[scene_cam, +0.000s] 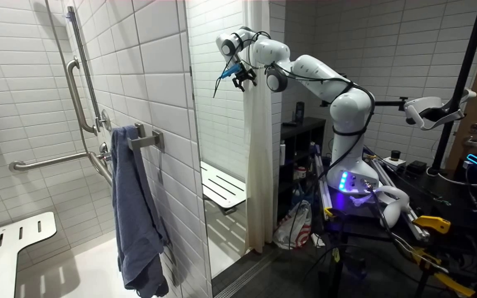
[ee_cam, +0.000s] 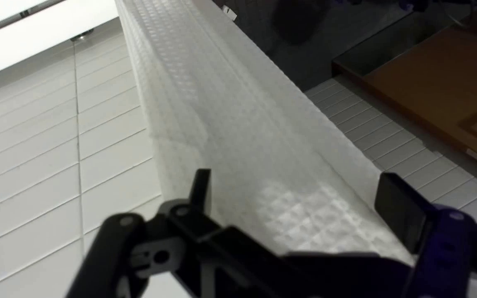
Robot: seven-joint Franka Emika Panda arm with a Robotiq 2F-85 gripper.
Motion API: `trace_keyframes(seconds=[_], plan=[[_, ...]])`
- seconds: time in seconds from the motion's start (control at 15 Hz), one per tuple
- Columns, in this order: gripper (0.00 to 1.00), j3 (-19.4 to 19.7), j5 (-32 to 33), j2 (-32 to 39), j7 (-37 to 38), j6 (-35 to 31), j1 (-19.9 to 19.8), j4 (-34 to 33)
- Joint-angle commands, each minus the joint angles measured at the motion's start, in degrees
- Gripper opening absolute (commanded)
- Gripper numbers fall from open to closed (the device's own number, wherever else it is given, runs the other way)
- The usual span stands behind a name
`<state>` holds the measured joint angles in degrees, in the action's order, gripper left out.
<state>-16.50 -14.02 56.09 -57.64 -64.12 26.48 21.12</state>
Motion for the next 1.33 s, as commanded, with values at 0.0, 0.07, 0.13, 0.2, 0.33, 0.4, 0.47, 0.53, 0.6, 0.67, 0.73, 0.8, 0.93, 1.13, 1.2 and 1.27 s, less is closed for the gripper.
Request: trace_keyframes(seconds=[0.0, 0.07, 0.13, 0.2, 0.33, 0.4, 0.47, 0.53, 0.6, 0.67, 0.73, 0.8, 0.93, 1.13, 1.2, 1.27], plan=[[1.00, 1.0, 1.7, -2.5, 5.8, 0.5, 0.1, 0.9], [1.00, 1.1, 1.8, -2.7, 7.2, 0.4, 0.2, 0.9], [1.00, 1.3, 2.0, -3.0, 9.0, 0.3, 0.3, 0.9], [1.00, 1.5, 2.3, -3.3, 10.5, 0.3, 0.4, 0.9], [1.00, 1.7, 3.0, -3.6, 14.1, 0.1, 0.7, 1.0], [1.00, 2.0, 3.5, -3.8, 15.9, 0.1, 0.9, 1.1], [1.00, 2.3, 4.0, -4.0, 17.8, 0.0, 1.2, 1.1], [1.00, 2.6, 4.5, -4.1, 19.5, -0.1, 1.3, 1.1], [1.00, 2.9, 5.3, -4.1, 21.1, -0.2, 1.6, 1.1], [1.00, 3.2, 5.9, -4.2, 22.8, -0.1, 1.8, 1.2], [1.00, 3.6, 6.6, -4.3, 24.3, 0.1, 2.1, 1.3], [1.00, 3.9, 7.3, -4.3, 25.7, 0.1, 2.4, 1.3], [1.00, 4.1, 8.1, -4.4, 28.1, -0.2, 2.7, 1.1], [1.00, 4.6, 8.9, -4.4, 32.3, -2.0, 3.2, 0.7], [1.00, 4.3, 8.5, -4.2, 33.9, -3.4, 3.1, 0.5], [1.00, 3.5, 7.6, -3.7, 34.1, -5.2, 3.0, 0.3]])
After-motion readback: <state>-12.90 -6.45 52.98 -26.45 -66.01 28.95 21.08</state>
